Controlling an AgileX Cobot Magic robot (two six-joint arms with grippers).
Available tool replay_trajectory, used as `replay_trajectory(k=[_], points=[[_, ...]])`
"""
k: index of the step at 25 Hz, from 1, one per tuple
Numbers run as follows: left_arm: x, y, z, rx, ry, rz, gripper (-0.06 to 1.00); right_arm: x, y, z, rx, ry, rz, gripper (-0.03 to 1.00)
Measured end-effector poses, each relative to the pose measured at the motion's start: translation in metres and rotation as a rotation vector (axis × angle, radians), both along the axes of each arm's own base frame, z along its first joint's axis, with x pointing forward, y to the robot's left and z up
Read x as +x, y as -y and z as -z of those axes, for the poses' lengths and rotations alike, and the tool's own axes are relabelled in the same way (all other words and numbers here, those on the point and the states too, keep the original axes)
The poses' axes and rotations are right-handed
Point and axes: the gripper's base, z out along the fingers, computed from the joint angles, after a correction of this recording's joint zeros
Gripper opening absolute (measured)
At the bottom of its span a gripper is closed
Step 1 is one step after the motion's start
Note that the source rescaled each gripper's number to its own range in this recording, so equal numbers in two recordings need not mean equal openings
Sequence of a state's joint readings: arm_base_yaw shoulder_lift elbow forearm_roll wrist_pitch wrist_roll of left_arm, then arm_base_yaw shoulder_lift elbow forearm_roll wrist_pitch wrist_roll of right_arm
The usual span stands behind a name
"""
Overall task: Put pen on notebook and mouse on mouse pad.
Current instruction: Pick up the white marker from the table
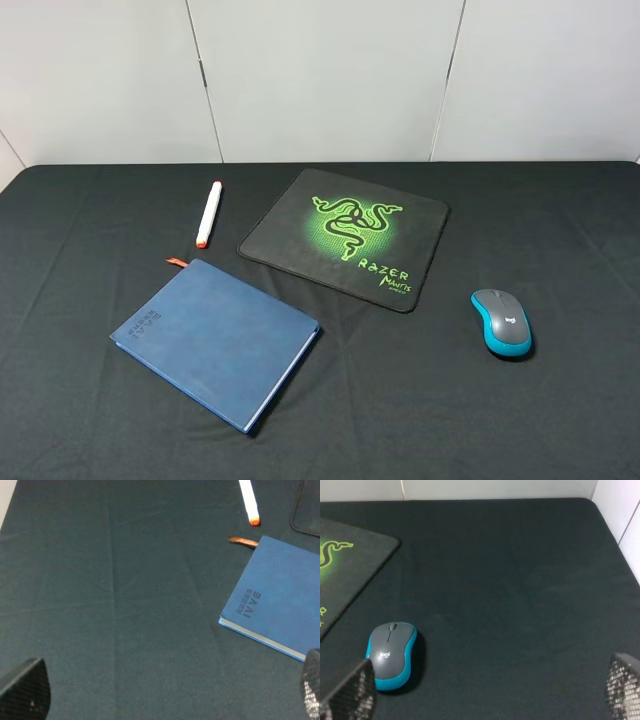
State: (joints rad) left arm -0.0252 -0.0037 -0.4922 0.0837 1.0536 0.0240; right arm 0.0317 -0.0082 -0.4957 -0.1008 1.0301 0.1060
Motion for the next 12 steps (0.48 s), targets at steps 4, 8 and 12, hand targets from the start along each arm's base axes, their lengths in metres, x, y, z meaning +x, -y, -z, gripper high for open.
replay_trajectory(k=[4,8,12], points=[[0.0,0.0,0.0,0.001,0.0,0.001,1.0,0.0,0.0,0.0,0.0,0.0,0.0,1.0],[0.0,0.0,0.0,0.001,0.0,0.001,1.0,0.0,0.0,0.0,0.0,0.0,0.0,1.0],[0.0,0.0,0.0,0.001,0.0,0.001,1.0,0.0,0.0,0.0,0.0,0.0,0.0,1.0]])
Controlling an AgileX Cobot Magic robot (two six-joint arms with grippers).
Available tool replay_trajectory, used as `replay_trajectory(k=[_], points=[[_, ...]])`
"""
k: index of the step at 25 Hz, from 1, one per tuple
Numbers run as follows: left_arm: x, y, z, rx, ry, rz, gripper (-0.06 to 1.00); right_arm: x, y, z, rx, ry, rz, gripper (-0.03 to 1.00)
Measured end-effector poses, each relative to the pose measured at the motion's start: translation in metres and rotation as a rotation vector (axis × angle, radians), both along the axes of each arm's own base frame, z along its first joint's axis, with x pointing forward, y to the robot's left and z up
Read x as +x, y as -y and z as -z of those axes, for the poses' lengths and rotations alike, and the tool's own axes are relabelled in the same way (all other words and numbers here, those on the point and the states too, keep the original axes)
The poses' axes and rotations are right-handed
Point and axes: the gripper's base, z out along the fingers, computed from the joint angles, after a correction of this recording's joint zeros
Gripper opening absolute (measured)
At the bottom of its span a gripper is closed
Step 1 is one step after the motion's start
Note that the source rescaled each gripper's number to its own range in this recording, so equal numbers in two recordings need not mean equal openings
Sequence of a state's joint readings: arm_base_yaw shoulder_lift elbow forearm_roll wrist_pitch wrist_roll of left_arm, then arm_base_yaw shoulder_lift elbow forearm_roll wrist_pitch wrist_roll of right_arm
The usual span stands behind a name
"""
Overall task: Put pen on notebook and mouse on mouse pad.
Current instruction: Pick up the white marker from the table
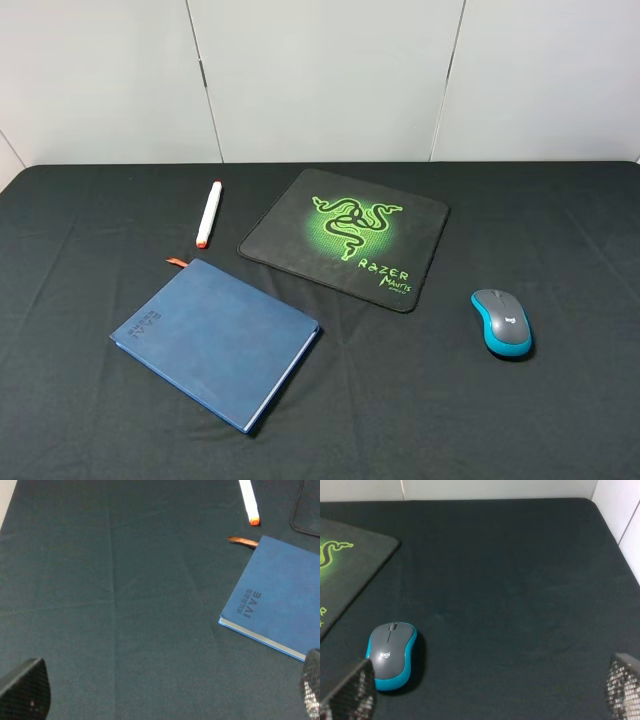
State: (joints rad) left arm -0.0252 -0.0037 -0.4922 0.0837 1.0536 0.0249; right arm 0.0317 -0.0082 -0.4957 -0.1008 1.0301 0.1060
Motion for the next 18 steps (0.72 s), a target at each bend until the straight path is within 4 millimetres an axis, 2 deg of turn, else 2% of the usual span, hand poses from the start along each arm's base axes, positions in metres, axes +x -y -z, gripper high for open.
replay_trajectory(k=[18], points=[[0.0001,-0.0001,-0.0001,0.001,0.001,-0.001,1.0,0.0,0.0,0.0,0.0,0.0,0.0,1.0]])
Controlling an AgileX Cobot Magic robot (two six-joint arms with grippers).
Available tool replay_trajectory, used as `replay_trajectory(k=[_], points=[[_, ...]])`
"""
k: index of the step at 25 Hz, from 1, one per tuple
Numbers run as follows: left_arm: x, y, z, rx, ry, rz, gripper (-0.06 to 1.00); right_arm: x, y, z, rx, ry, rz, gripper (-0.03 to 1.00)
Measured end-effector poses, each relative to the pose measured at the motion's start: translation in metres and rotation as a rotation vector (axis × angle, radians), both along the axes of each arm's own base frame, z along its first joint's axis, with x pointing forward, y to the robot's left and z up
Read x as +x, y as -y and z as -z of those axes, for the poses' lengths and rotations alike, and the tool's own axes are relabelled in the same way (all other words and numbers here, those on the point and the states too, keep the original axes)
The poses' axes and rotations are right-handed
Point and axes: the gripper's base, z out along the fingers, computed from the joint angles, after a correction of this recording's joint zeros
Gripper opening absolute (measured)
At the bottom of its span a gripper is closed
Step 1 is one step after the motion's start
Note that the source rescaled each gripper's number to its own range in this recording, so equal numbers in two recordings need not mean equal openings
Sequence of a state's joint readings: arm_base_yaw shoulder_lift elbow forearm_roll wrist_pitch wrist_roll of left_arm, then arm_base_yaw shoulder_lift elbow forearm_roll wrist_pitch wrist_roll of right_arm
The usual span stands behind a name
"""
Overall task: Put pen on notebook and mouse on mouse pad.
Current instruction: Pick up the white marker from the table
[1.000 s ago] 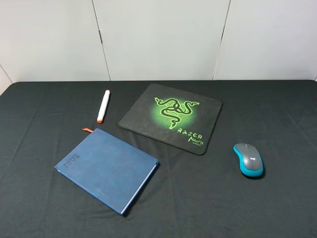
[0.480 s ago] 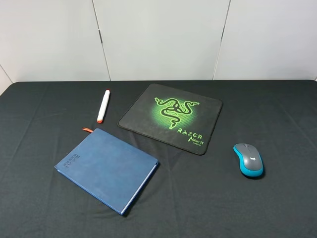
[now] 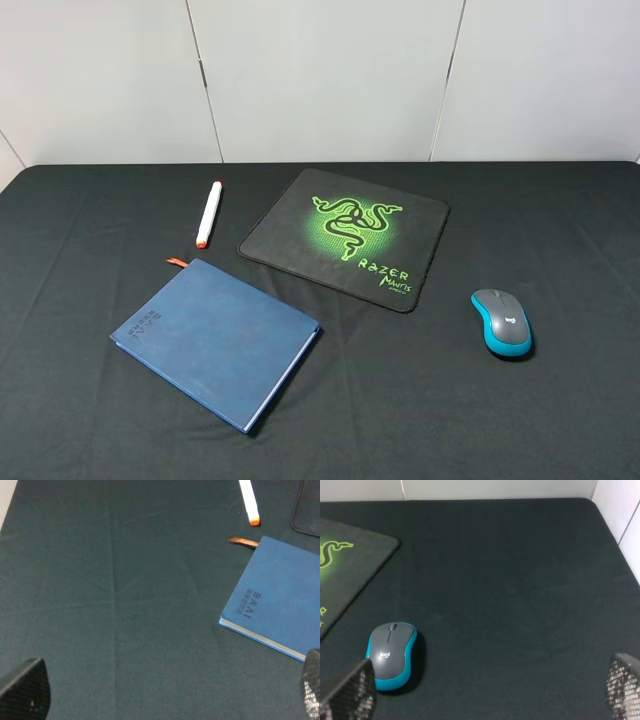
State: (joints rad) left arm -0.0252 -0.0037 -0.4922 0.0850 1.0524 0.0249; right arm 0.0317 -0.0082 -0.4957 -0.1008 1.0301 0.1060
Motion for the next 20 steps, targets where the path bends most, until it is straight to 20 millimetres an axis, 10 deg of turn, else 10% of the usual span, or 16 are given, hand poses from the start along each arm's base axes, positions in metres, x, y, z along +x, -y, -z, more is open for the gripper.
replay_trajectory(k=[10,20], points=[[0.014,-0.003,-0.049,0.037,-0.049,-0.025,1.0,0.0,0.0,0.0,0.0,0.0,0.0,1.0],[0.117,-0.001,-0.08,0.048,-0.315,-0.016,1.0,0.0,0.0,0.0,0.0,0.0,0.0,1.0]])
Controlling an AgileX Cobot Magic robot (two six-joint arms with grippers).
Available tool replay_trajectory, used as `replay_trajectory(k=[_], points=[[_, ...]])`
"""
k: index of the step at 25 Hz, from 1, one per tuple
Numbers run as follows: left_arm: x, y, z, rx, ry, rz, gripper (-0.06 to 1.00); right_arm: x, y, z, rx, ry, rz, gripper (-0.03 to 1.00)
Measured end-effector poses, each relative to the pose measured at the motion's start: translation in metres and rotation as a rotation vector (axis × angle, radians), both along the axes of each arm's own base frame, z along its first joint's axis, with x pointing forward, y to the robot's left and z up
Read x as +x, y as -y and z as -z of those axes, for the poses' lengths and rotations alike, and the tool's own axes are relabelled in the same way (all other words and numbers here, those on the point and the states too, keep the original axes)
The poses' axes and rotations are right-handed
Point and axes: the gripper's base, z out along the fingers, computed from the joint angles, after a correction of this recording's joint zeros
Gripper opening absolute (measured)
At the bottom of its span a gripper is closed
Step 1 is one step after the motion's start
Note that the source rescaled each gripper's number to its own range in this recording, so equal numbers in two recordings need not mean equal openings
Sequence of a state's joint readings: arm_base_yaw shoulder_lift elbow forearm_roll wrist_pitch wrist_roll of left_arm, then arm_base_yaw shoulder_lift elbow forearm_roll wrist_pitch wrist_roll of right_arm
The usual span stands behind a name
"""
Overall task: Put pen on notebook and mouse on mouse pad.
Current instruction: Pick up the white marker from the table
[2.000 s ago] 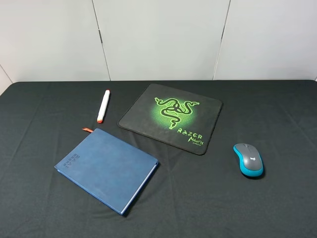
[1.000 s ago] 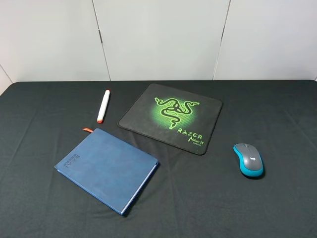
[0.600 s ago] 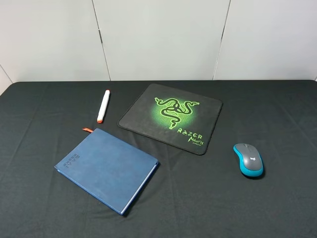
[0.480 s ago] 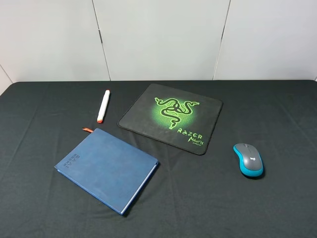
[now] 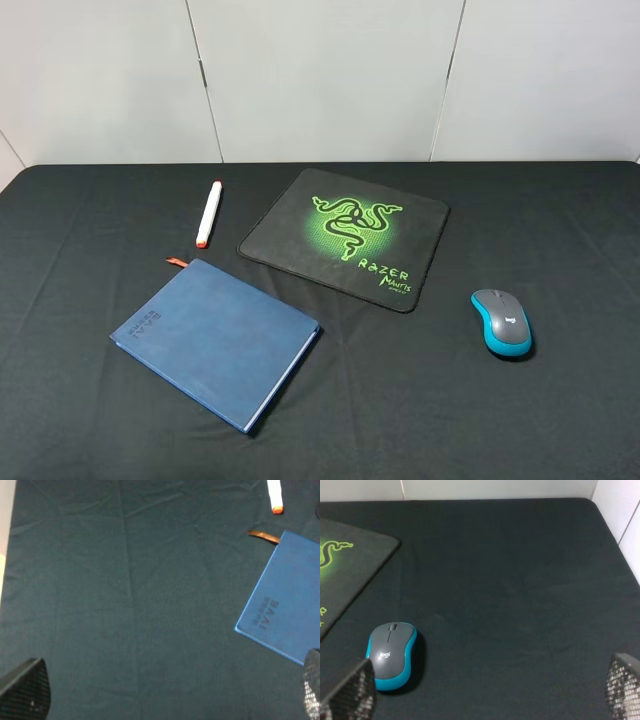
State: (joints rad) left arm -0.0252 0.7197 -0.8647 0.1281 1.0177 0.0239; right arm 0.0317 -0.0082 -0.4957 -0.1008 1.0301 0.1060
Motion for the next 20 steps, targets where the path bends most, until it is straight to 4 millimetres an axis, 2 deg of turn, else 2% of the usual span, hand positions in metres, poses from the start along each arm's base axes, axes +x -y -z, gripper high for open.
replay_trajectory(k=[4,11,20], points=[[0.047,0.003,0.007,-0.016,-0.073,0.004,1.0,0.0,0.0,0.0,0.0,0.0,0.0,1.0],[0.132,0.014,0.041,-0.108,-0.19,-0.013,1.0,0.0,0.0,0.0,0.0,0.0,0.0,1.0],[0.222,0.058,0.089,-0.148,-0.308,-0.011,1.0,0.0,0.0,0.0,0.0,0.0,0.0,1.0]])
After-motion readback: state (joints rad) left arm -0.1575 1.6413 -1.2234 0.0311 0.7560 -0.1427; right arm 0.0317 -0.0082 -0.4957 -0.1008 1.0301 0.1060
